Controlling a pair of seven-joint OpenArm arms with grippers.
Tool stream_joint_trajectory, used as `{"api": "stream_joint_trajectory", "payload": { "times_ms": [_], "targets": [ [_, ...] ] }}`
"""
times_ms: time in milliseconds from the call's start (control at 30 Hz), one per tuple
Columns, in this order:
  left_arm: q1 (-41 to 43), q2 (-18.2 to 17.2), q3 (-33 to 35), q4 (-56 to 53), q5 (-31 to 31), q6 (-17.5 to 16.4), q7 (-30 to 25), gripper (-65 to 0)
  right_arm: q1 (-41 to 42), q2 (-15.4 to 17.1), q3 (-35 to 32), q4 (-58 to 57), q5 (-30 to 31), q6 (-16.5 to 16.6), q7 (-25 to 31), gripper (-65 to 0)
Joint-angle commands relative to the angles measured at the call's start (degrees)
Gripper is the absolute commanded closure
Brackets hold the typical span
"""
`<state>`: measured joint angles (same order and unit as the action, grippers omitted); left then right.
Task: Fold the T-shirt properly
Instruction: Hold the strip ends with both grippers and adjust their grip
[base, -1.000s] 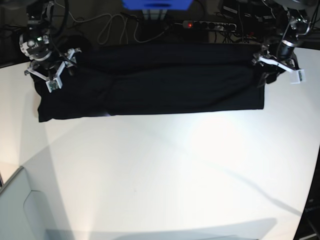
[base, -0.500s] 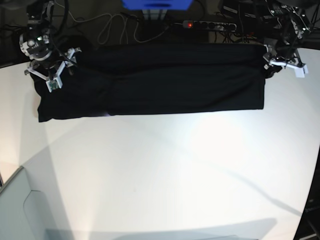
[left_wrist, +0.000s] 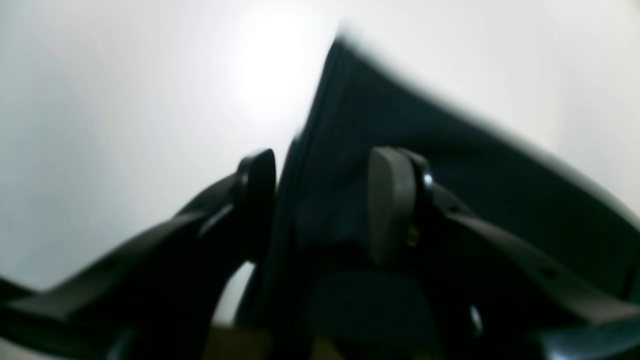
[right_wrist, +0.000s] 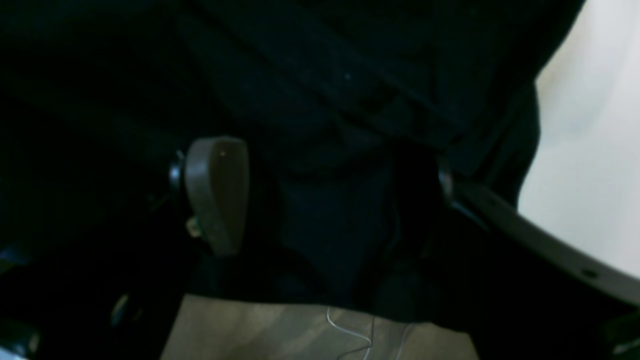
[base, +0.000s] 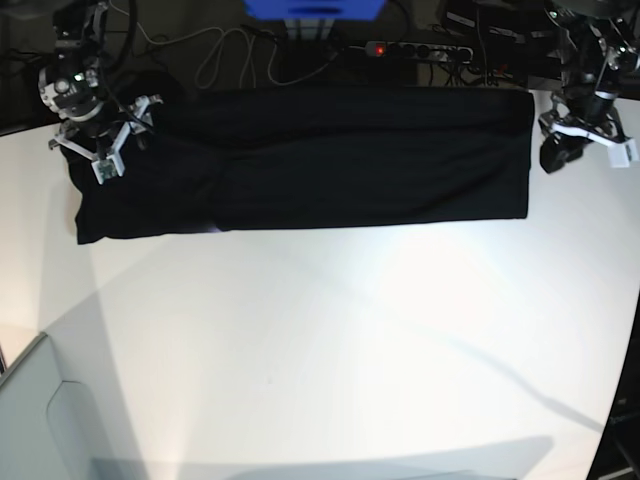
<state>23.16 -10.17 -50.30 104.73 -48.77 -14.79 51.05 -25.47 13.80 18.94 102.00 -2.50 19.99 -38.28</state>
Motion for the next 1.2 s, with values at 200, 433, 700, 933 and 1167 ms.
{"api": "stream_joint_trajectory", "payload": {
  "times_ms": [200,433,700,933,1167],
  "targets": [
    [-2.19,0.28,3.14,-4.20,-0.68,0.24,-0.28,-29.5,0.02,0.66,0.36,0.99,0.35,0.45,0.52,-44.0],
    [-3.60,-0.59,4.19,-13.52,0.03,-0.11,-0.45,-32.1,0.02,0.75,0.36,1.08,0.35,0.45,0.52,-44.0],
    [-3.86,-0.51,4.37,-16.42,5.13,-0.29,-0.89,-33.7,0.29,0.66,0.36,1.08,0.35,0.45,0.61,-44.0],
    [-3.68,-0.51,4.46,-18.35,5.04,-0.29,-0.37,-33.4,1.17,0.57,0.27,0.82,0.35,0.45,0.52,-44.0],
    [-3.68,-0.77,8.41,-20.73,5.04,-0.29,-0.98,-15.1,1.25,0.75,-1.40,0.82,0.35,0.45,0.52,-44.0]
  ]
}}
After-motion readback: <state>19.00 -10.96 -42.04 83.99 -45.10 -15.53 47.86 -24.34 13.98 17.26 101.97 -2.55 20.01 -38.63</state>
